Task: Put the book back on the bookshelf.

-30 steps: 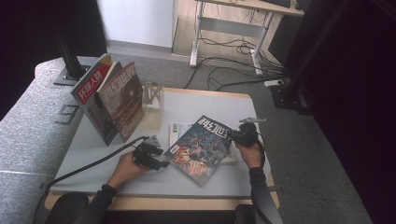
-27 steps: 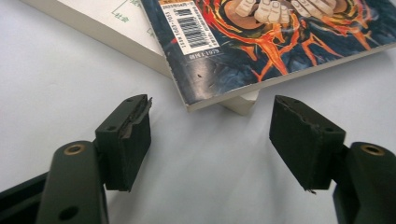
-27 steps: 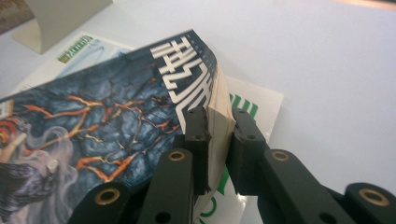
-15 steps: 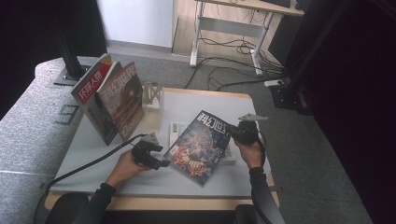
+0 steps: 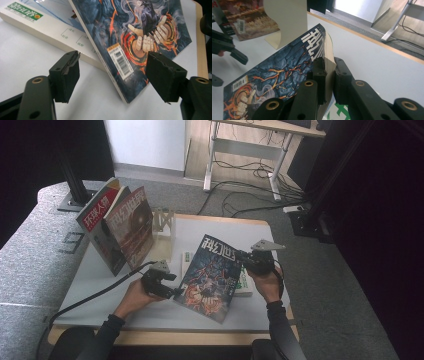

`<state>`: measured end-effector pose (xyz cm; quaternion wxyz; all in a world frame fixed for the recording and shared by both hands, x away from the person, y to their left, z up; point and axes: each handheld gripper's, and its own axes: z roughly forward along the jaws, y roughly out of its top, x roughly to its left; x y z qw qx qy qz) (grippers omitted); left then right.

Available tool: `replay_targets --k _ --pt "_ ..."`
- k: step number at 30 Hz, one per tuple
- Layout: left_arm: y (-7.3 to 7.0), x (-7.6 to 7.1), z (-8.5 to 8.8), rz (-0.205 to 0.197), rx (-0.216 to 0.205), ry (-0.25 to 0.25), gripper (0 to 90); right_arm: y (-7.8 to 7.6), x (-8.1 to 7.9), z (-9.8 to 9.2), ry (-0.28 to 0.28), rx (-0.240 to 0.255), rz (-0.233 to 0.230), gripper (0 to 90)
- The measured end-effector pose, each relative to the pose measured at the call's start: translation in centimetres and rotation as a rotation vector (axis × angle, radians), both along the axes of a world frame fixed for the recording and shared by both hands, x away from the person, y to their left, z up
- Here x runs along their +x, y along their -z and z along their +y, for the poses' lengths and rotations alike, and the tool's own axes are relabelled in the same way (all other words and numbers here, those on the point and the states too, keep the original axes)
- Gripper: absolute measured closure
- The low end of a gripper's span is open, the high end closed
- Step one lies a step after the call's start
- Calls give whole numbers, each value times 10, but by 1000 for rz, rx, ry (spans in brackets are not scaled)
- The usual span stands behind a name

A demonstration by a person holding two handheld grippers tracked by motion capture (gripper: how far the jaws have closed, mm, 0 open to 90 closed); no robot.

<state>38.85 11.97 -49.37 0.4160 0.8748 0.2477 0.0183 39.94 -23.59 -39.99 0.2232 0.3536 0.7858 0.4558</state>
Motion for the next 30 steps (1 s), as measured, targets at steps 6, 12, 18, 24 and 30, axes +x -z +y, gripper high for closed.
replay_targets --k 6,12,18,24,30 --pt "-8 8 -6 -17 1 3 287 -9 -8 3 -27 -1 -27 803" --pt "-11 18 -13 -11 10 19 318 -16 -13 6 -57 2 -45 800" --pt "-3 31 -21 21 31 27 373 -19 -17 7 -76 12 -50 799" --pt "-1 34 -24 74 -1 77 484 -21 -18 6 -92 19 -53 798" --pt "-7 31 -18 45 -1 83 589 -23 -20 6 -106 34 -59 798"
